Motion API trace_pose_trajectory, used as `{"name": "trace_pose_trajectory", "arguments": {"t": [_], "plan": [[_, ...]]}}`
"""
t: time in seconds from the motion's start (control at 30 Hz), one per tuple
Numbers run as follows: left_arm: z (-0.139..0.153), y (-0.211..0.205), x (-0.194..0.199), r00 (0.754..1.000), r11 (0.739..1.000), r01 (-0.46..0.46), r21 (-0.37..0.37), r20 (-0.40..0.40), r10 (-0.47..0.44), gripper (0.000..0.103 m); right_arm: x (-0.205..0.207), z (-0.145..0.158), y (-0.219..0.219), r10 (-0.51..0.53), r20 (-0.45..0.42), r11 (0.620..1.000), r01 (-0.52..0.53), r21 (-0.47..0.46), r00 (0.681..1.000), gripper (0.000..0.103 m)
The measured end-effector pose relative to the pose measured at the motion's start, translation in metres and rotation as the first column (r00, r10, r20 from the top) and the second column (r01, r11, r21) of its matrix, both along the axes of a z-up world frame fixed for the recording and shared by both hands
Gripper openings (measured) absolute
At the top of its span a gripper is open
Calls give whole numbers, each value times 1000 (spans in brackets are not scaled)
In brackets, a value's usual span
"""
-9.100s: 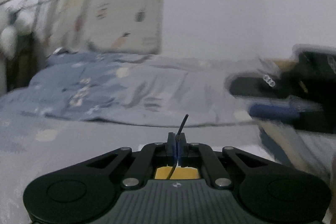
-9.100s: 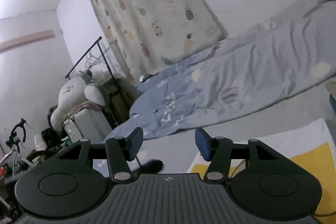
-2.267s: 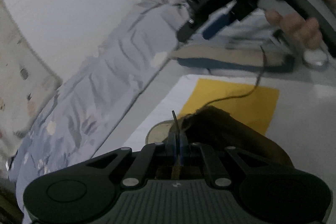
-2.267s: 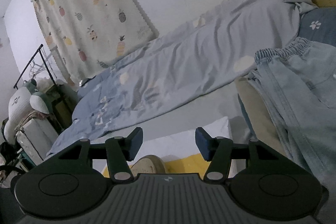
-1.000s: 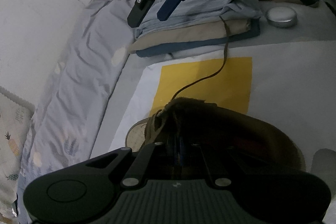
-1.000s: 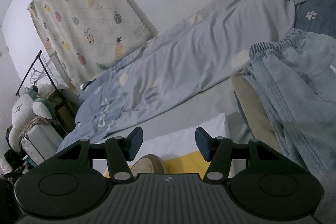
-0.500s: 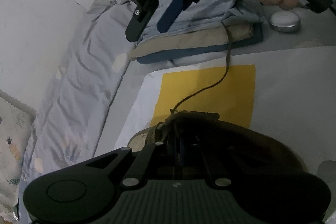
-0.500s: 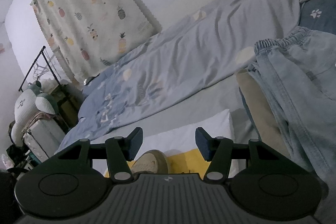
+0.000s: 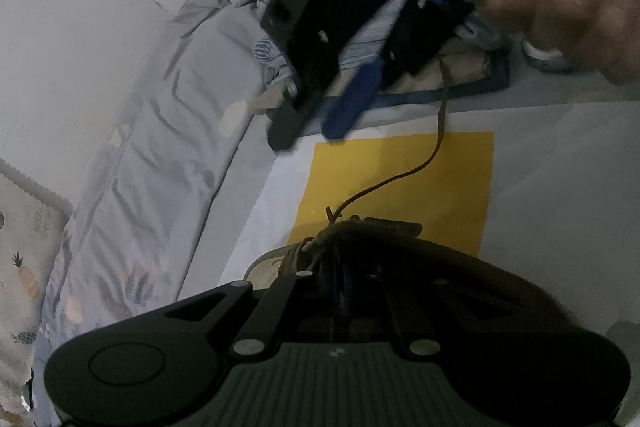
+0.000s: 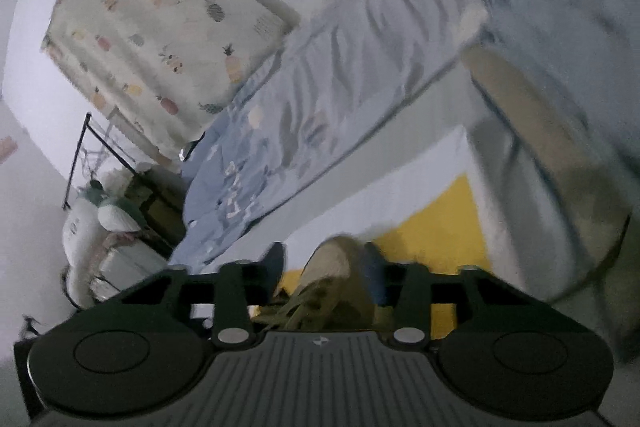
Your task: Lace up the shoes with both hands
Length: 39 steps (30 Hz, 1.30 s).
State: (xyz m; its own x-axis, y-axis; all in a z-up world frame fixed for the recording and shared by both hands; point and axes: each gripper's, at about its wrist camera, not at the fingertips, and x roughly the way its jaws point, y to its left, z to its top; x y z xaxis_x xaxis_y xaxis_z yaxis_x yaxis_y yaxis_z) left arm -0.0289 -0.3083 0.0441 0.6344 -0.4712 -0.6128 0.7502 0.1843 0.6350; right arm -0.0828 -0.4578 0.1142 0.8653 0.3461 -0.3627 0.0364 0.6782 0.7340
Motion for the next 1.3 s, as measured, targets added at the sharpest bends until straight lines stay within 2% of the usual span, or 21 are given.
{"name": "trace_pose_trajectory", "arguments": {"t": [0.1,0.33,0.57,0.67,0.7,0.73,0.83,0.9,0.93,1.17,1.3], "plan": [[0,-1,0,1000,1000,0,-1,2,0,3,4,-7,5,11,-24,999,-10,40,1000,37],[-2,0,0,1000,1000,-3,-8,2,3,3,10,-17,14,2,-74,999,2,54,997,37],[-2,2,1,1000,1000,-6,-13,4,6,3,12,-31,17,4,-115,988,14,153,993,36],[-2,3,1,1000,1000,-8,-15,4,8,3,14,-40,15,1,-133,971,31,236,991,28],[-2,2,0,1000,1000,-9,-16,4,9,3,14,-40,15,1,-132,970,31,240,991,26],[-2,2,0,1000,1000,-11,-17,4,11,3,14,-39,16,2,-123,971,28,239,992,19],[-3,1,0,1000,1000,-16,-24,1,16,3,13,-40,18,-8,-115,968,37,250,993,18],[-3,1,0,1000,999,-20,-28,0,20,4,14,-43,18,-19,-121,961,51,272,993,11],[-3,1,0,1000,999,-21,-30,0,21,4,14,-44,18,-23,-124,960,57,274,992,5],[-1,0,2,999,998,-46,-38,-6,46,7,12,-41,22,-44,-111,965,71,252,993,3],[-1,2,2,998,997,-70,-41,-5,69,9,8,-30,28,-65,-83,985,77,152,994,2]]}}
